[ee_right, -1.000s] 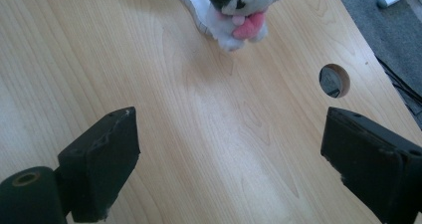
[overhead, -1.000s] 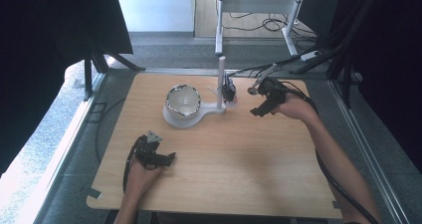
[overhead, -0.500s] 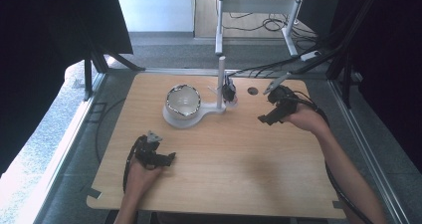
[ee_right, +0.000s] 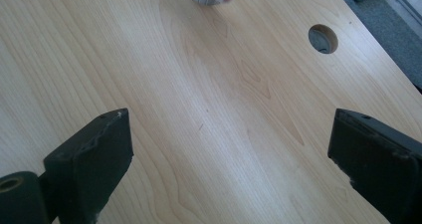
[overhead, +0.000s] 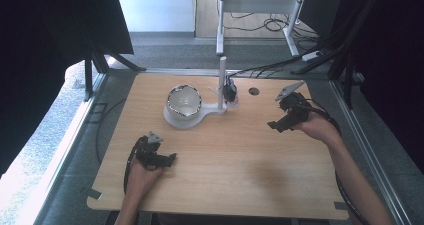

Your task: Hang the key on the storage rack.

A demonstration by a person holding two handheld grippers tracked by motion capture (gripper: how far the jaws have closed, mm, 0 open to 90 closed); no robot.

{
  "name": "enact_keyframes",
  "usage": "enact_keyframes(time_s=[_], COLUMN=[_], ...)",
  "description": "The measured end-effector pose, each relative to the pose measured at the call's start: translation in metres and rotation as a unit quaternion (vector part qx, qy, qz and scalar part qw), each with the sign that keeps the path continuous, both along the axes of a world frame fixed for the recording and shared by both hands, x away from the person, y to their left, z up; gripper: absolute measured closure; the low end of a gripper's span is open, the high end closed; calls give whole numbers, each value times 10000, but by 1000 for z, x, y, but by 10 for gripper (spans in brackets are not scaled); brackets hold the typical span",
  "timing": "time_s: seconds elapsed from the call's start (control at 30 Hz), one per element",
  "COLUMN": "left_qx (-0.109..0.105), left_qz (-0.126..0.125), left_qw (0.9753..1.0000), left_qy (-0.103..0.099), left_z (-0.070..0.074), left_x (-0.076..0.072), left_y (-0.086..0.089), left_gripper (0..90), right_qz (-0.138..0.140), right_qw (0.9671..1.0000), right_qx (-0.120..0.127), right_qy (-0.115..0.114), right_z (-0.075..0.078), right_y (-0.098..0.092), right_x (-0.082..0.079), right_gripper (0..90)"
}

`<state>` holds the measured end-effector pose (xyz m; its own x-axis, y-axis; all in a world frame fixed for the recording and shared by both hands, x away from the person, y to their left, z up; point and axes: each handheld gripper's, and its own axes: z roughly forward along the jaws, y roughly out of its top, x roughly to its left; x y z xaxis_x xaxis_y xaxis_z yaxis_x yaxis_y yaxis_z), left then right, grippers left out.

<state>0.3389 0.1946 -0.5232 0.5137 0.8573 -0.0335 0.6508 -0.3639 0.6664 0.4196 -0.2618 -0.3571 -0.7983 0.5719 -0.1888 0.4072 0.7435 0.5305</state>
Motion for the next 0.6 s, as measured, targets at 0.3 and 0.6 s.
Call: enact_keyframes(time_s=[0.3, 0.6], left_qx=[2, -13], left_qz=[3, 14], left_qw=[10000, 10000], left_qy=[-7, 4], left_z=[0, 0], left_x=[0, 0], left_y=[0, 0], left_gripper=[15, 15], right_qz=[-144, -317], right_qw=[9998, 9991], right_qx=[132, 244], right_qy=[-70, -106], right_z=[-5, -15], right_y=[-23, -44], right_x=[-18, -31], right_gripper=[37, 42])
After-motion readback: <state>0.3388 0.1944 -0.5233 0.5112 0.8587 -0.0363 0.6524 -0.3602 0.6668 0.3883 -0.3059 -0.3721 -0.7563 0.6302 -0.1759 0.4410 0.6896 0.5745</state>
